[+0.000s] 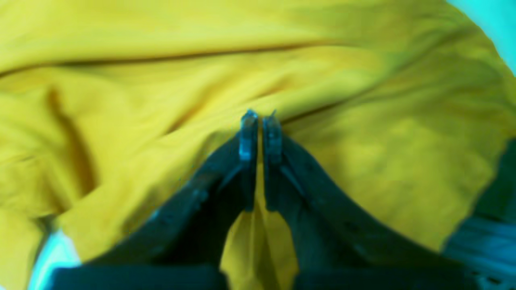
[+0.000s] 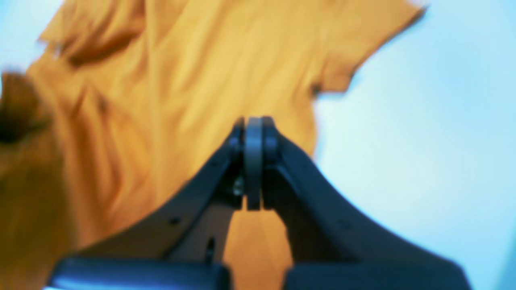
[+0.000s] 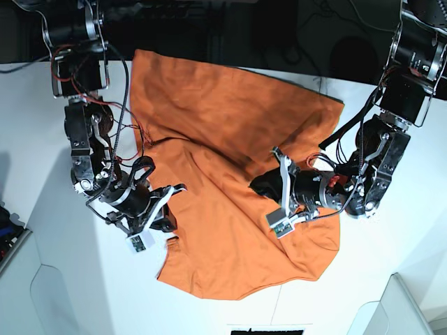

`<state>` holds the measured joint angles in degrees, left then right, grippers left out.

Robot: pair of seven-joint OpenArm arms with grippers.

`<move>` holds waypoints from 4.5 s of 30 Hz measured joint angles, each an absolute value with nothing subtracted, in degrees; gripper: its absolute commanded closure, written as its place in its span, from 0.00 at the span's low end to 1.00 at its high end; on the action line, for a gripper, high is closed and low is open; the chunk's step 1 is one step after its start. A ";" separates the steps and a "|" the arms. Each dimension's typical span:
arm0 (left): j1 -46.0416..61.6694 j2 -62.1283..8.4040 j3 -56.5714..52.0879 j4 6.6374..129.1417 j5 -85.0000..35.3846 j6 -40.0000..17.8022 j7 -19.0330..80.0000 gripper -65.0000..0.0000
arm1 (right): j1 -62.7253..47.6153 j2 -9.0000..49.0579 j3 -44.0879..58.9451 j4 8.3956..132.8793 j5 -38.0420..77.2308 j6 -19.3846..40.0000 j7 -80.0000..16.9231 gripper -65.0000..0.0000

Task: Layout the t-shirt on the table in an organized manner, then fold the t-shirt properly
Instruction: 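Lift the shirt with both grippers and swing it toward the table center, then lay the shirt down with both grippers, pulling its edges outward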

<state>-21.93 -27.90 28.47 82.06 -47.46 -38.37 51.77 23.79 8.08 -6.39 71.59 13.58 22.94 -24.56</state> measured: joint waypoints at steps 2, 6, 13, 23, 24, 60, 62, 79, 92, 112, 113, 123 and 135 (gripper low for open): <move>-19.49 -27.90 28.51 82.48 -47.48 -38.39 52.14 0.90 | 27.31 6.63 -6.37 66.32 11.29 22.65 -22.17 1.00; -14.44 -28.05 28.38 82.63 -47.40 -38.44 52.69 0.90 | 34.06 2.94 -6.24 55.16 8.73 22.02 -20.60 1.00; -9.15 -28.10 26.83 83.15 -44.38 -38.89 49.65 0.90 | 40.01 -1.54 -10.70 42.41 3.38 22.06 -20.12 1.00; -7.79 -27.97 26.65 83.33 -39.51 -37.74 45.60 0.90 | 39.86 3.99 -16.91 40.53 3.36 22.09 -19.73 1.00; -7.81 -27.92 26.65 83.31 -38.89 -37.76 45.58 0.90 | 39.79 4.80 -16.91 40.53 3.84 22.11 -19.88 1.00; -23.57 -30.89 26.87 66.41 -17.37 -30.83 36.69 0.90 | 4.29 19.81 -15.07 90.19 17.04 18.28 -32.53 1.00; -23.44 -32.32 27.03 68.88 -19.22 -30.26 38.13 0.90 | 5.37 18.81 -12.29 90.48 16.10 16.86 -31.29 1.00; -17.15 -36.34 27.14 78.74 -22.35 -28.84 40.05 0.90 | 30.79 10.26 -7.38 54.81 5.39 19.68 -21.69 1.00; -12.16 -36.51 26.55 77.95 -21.87 -28.45 37.15 0.90 | 28.77 18.65 -7.33 50.63 9.61 21.58 -19.73 1.00; -11.09 -36.53 26.61 79.42 -22.09 -25.80 37.69 0.90 | 10.66 19.84 4.97 72.05 10.70 16.71 -24.97 1.00; -11.11 -36.62 26.61 79.44 -22.09 -25.93 37.74 0.90 | 10.63 19.86 5.37 72.05 10.72 16.71 -25.41 1.00; -11.27 -37.93 26.57 81.65 -21.93 -27.55 39.24 0.67 | 10.61 23.66 6.39 74.11 17.32 16.91 -26.81 1.00; -7.05 -45.06 24.62 96.77 -26.26 -24.67 42.94 0.67 | 5.54 23.77 21.34 85.62 24.51 22.87 -36.38 1.00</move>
